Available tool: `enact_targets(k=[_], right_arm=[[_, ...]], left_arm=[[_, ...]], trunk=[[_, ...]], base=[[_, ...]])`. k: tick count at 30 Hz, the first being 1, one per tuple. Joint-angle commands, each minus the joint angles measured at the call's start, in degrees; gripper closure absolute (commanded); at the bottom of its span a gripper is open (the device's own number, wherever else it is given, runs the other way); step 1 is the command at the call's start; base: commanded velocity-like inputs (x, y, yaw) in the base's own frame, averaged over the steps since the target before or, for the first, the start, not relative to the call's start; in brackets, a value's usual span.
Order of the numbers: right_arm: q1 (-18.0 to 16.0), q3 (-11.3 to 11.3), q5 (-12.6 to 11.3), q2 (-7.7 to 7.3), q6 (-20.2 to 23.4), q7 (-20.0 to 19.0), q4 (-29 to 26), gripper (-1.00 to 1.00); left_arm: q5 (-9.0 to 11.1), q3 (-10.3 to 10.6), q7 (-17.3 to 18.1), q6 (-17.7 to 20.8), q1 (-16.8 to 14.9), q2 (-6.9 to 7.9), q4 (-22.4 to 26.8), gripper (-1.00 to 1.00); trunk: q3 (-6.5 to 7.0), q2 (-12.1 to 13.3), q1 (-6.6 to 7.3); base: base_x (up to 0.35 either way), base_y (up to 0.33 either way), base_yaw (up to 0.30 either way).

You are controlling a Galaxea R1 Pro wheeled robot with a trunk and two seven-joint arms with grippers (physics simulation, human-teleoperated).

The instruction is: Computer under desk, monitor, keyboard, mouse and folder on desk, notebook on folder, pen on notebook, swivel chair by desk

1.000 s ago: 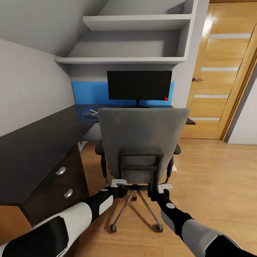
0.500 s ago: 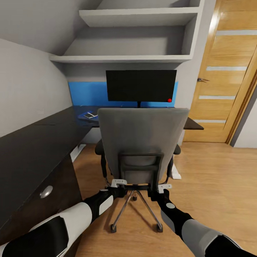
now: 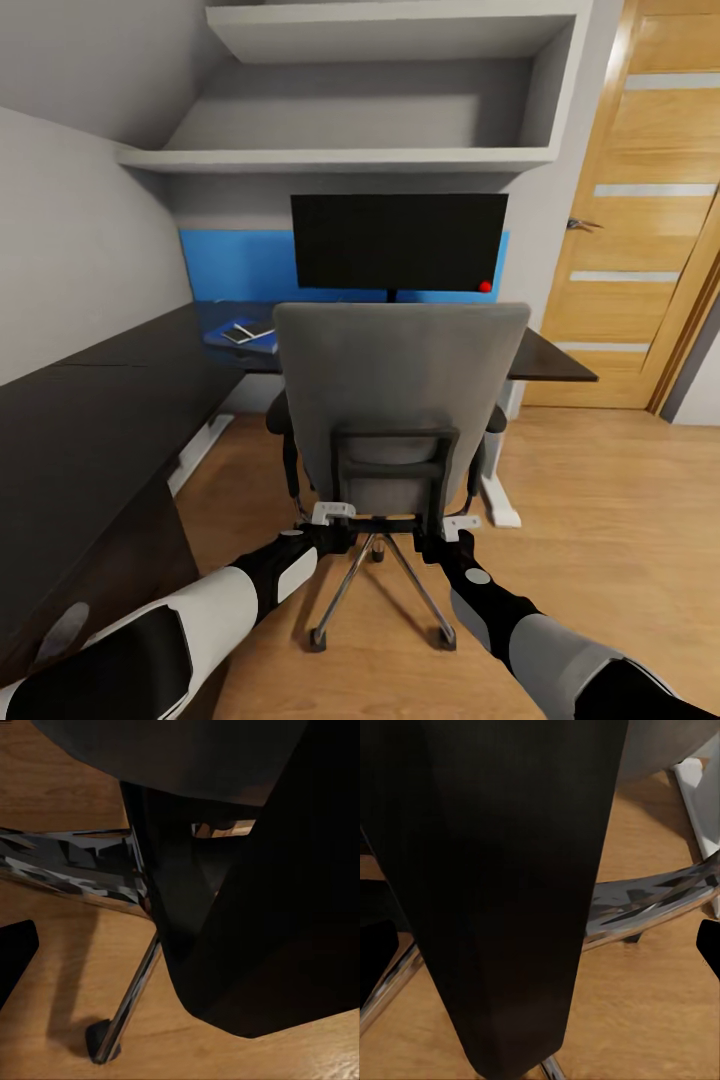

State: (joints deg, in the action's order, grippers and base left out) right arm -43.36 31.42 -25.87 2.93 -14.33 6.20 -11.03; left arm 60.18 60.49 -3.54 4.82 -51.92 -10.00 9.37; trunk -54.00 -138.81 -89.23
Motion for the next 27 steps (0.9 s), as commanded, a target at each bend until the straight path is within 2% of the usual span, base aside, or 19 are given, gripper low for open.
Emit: enact_targets(k=[1, 12, 27], right_arm=[[-0.06, 0.57, -0.41, -0.01, -0.17, 0.30, 0.05, -1.00], [-0.06, 0.57, -0.33, -0.03, -0.17, 0.30, 0.05, -1.00], [-0.06, 0.57, -0.33, -0.03, -0.17, 0.30, 0.05, -1.00]], left_arm=[[0.20, 0.06, -0.32, 0.13, -0.07, 0.00, 0.04, -1.00], [0.20, 0.06, -0.32, 0.10, -0.06, 0.00, 0.04, -1.00], [0.20, 0.06, -0.32, 0.13, -0.05, 0.00, 0.04, -1.00]], trunk=[[-0.05, -0.02, -0.03], [-0.05, -0.02, -0.03], [-0.05, -0.02, -0.03]], base=[[0.326, 0.000, 0.000], [0.298, -0.002, 0.000], [-0.274, -0.110, 0.000]])
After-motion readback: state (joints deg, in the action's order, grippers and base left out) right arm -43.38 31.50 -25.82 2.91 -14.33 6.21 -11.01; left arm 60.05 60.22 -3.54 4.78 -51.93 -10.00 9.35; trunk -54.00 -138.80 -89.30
